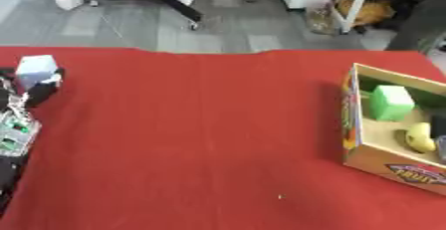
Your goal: Pick up the objects with one hand, pass them to the other hand, and then place them into the box on the other side of the table.
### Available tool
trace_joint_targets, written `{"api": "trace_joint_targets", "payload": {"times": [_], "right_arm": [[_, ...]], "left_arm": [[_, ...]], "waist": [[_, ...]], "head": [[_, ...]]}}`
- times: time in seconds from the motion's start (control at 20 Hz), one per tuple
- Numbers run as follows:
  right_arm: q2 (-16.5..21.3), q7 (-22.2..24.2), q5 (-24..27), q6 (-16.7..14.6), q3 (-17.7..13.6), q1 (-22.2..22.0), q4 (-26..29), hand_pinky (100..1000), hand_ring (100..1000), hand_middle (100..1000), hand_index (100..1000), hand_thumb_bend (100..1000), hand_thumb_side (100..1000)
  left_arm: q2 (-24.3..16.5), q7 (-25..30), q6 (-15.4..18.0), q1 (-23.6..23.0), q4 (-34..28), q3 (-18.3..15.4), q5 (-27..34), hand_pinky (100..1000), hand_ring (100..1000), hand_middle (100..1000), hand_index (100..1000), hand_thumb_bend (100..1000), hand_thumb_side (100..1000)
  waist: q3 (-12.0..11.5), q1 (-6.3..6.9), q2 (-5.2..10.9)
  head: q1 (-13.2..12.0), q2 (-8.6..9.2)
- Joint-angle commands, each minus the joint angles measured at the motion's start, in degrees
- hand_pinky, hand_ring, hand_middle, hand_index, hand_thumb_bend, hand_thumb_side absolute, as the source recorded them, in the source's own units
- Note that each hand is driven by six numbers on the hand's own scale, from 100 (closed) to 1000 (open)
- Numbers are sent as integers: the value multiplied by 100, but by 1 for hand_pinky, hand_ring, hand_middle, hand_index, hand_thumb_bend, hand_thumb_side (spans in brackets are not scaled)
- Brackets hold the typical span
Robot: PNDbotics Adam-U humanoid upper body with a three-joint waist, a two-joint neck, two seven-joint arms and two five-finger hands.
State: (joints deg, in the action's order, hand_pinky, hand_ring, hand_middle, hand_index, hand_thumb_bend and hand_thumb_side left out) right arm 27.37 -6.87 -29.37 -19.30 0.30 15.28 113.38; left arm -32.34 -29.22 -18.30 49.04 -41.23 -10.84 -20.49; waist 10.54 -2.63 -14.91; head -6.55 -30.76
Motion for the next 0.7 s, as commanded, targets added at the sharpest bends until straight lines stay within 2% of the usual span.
{"api": "trace_joint_targets", "payload": {"times": [0.05, 0.1, 0.15, 0.2, 0.3, 0.5, 0.7], "right_arm": [[64, 34, 54, 2, -32, 18, 121, 698, 399, 385, 761, 162, 210], [64, 39, 59, 3, -32, 14, 121, 698, 398, 384, 758, 157, 210], [64, 42, 65, 4, -33, 10, 121, 698, 397, 383, 758, 154, 210], [66, 45, 71, 7, -34, 7, 121, 698, 396, 382, 756, 151, 209], [72, 51, 80, 14, -35, 2, 121, 698, 396, 381, 754, 147, 209], [91, 51, 95, 28, -43, -10, 121, 698, 395, 380, 751, 140, 208], [126, 44, 113, 47, -51, -33, 121, 697, 393, 378, 749, 137, 205]], "left_arm": [[-174, -21, 106, 107, -67, -69, 157, 688, 697, 627, 748, 403, 356], [-172, -23, 149, 104, -77, -71, 205, 678, 669, 596, 720, 308, 309], [-171, -34, 191, 101, -89, -73, 250, 675, 657, 580, 706, 267, 291], [-169, -47, 235, 99, -105, -74, 294, 667, 635, 552, 681, 179, 256], [-171, -76, 328, 95, -143, -73, 379, 657, 611, 520, 650, 100, 224], [-189, -106, 551, 83, -301, -63, 573, 649, 590, 497, 625, 100, 216], [-248, 155, 801, 33, -606, -1, 826, 651, 588, 494, 624, 100, 238]], "waist": [[4, -85, -12], [1, -86, -9], [-3, -87, -7], [-7, -86, -4], [-18, -83, 4], [-46, -69, 37], [-93, -46, 94]], "head": [[-24, 72], [-19, 68], [-16, 66], [-14, 65], [-9, 63], [18, 43], [62, 20]]}}
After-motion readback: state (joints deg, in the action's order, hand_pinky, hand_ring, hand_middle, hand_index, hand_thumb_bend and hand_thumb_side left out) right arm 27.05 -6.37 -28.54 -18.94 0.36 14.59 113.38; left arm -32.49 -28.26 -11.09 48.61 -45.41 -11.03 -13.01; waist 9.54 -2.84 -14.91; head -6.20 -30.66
